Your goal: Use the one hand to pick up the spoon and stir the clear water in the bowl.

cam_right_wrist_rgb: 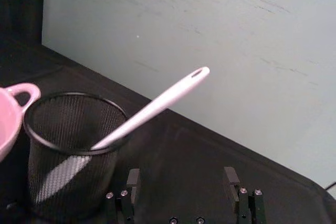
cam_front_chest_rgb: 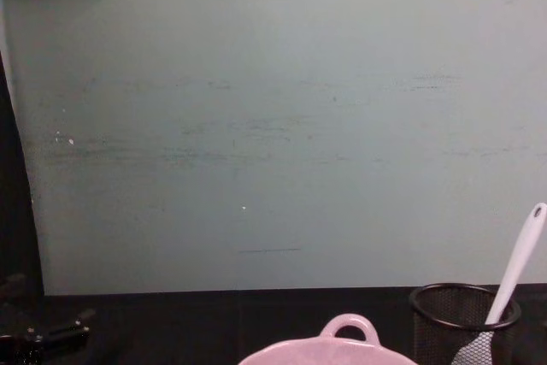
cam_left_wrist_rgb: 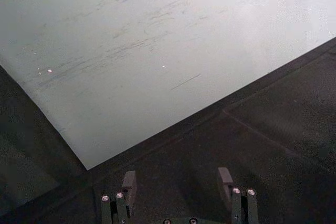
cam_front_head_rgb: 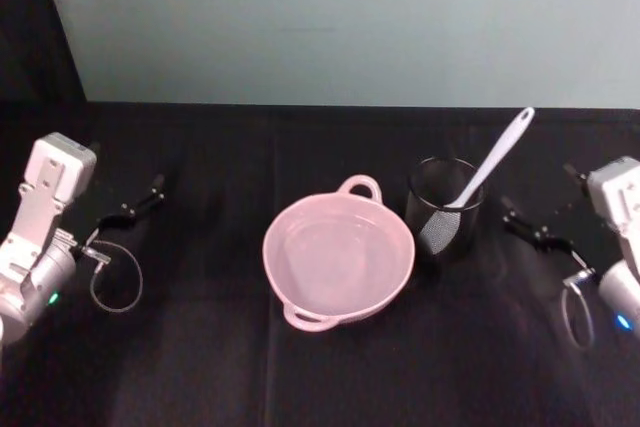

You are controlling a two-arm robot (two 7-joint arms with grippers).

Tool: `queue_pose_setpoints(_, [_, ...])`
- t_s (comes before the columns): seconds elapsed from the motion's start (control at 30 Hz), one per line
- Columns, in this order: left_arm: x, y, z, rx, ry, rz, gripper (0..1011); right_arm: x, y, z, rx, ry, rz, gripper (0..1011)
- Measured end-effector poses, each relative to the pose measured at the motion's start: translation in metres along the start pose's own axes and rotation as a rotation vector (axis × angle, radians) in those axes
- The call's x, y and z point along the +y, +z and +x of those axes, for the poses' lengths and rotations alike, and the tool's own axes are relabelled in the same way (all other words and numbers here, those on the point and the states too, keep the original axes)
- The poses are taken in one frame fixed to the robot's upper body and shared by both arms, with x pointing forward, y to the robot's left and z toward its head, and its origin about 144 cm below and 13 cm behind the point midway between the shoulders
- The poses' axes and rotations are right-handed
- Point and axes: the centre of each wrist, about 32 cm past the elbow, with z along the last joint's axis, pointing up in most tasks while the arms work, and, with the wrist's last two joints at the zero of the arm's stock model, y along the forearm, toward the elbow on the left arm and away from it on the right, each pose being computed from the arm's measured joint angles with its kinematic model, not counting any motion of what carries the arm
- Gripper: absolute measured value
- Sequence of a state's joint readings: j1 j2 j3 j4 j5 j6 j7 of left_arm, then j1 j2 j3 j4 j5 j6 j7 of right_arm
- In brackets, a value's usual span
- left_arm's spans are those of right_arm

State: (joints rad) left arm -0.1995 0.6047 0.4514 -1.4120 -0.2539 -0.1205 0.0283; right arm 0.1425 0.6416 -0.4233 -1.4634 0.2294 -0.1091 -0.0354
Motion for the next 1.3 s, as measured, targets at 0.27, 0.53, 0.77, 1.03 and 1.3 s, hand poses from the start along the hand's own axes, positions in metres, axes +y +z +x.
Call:
queue_pose_setpoints(0.27, [0.0,0.0,0.0,0.0,0.0,0.0,1011,-0.025,0.01,0.0,0.133,-0.007,0.014,1004])
queue_pose_setpoints(0.53, [0.0,0.0,0.0,0.0,0.0,0.0,1011,-0.025,0.023,0.007,0.513,0.038,0.044,1004])
queue_pose_setpoints(0.77, [0.0,0.0,0.0,0.0,0.0,0.0,1011,-0.006,0.021,0.014,0.838,0.082,0.041,1004])
queue_pose_setpoints(1.03, [0.0,0.0,0.0,0.0,0.0,0.0,1011,0.014,0.022,0.019,1.03,0.138,0.05,1004])
queue_pose_setpoints(1.3, [0.0,0.0,0.0,0.0,0.0,0.0,1011,0.029,0.026,0.021,1.056,0.167,0.07,1004])
